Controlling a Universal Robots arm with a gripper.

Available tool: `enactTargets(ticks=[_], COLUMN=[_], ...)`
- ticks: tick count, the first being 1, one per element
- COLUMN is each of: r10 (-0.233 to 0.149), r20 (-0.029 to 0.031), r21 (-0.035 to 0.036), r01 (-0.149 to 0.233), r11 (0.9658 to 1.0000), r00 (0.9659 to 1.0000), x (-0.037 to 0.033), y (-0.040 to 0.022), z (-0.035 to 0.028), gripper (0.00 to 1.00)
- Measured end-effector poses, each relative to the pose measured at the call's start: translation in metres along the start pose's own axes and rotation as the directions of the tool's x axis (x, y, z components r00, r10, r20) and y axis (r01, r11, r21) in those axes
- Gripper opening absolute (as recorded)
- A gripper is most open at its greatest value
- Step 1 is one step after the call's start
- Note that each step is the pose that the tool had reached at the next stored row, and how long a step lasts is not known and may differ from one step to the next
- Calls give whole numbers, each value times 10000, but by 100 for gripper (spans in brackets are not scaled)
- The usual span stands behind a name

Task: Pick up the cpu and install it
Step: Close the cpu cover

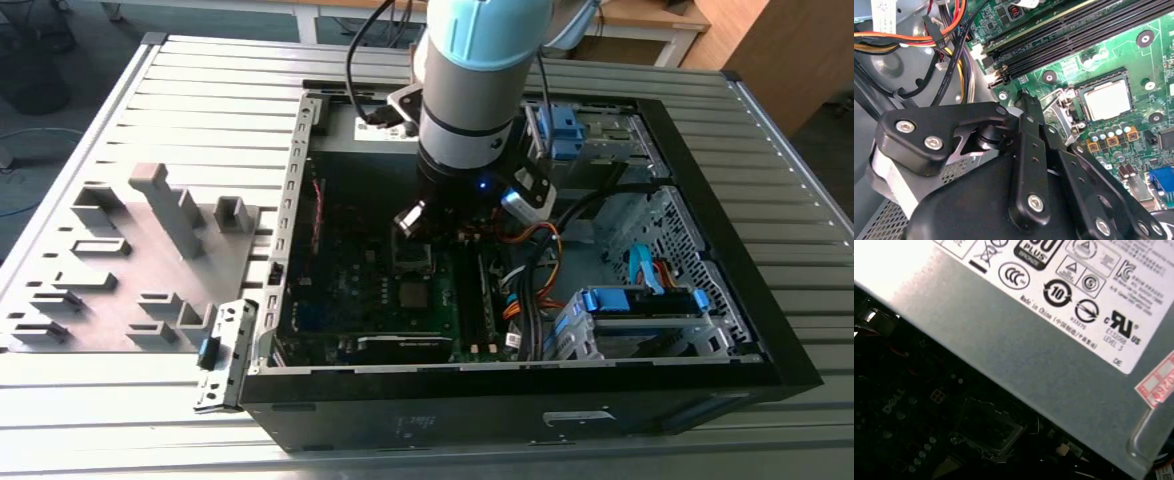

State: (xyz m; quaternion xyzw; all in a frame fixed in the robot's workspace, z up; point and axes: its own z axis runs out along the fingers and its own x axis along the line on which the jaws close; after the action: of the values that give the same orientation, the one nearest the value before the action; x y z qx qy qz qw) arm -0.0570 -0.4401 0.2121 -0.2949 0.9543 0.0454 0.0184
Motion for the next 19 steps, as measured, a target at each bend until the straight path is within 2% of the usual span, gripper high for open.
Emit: enactTargets(ticks=[11, 19], r10=[0, 1], r20=[29, 31], r21=[-41, -63], r01=[0, -1], r11=[10000, 10000], r00=[10000, 10000], x=[46, 80], y=[-69, -141], z=[-100, -117], gripper=[11, 11])
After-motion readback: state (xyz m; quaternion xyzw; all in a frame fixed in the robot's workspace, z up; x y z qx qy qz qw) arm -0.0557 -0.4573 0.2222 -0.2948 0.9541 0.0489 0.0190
